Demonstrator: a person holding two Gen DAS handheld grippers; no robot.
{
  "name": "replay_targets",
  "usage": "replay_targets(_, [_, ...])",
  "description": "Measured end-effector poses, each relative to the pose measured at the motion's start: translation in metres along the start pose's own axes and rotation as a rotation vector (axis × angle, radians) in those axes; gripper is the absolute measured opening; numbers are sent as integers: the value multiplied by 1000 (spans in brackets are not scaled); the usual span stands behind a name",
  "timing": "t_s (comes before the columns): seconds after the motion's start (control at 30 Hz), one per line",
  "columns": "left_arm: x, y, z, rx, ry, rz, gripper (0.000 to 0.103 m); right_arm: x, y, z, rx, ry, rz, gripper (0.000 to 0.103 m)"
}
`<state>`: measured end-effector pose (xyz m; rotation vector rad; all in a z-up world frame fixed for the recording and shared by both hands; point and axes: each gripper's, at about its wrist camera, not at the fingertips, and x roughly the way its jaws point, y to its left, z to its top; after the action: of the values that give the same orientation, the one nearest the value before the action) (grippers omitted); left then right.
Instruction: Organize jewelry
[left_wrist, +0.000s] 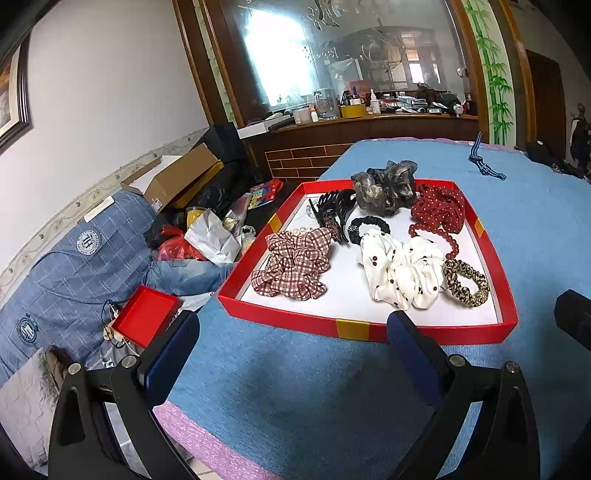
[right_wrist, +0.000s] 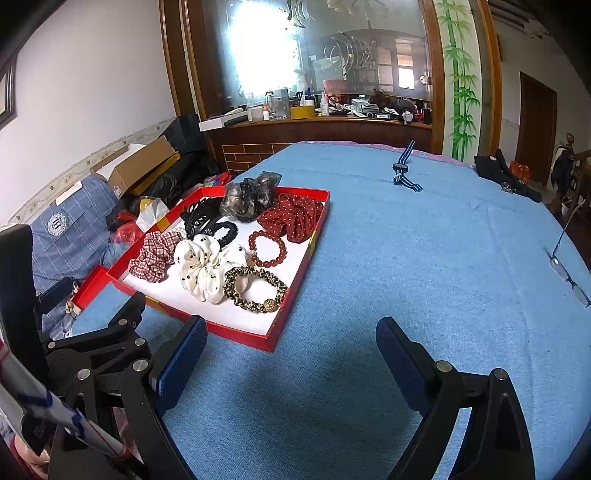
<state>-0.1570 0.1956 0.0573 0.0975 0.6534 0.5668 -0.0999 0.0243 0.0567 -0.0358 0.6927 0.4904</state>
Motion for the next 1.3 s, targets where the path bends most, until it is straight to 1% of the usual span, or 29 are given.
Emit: replay_targets(1.3, [2,2,-2,-1,8,-5,101,4,2,-2,-2,4,-3,95])
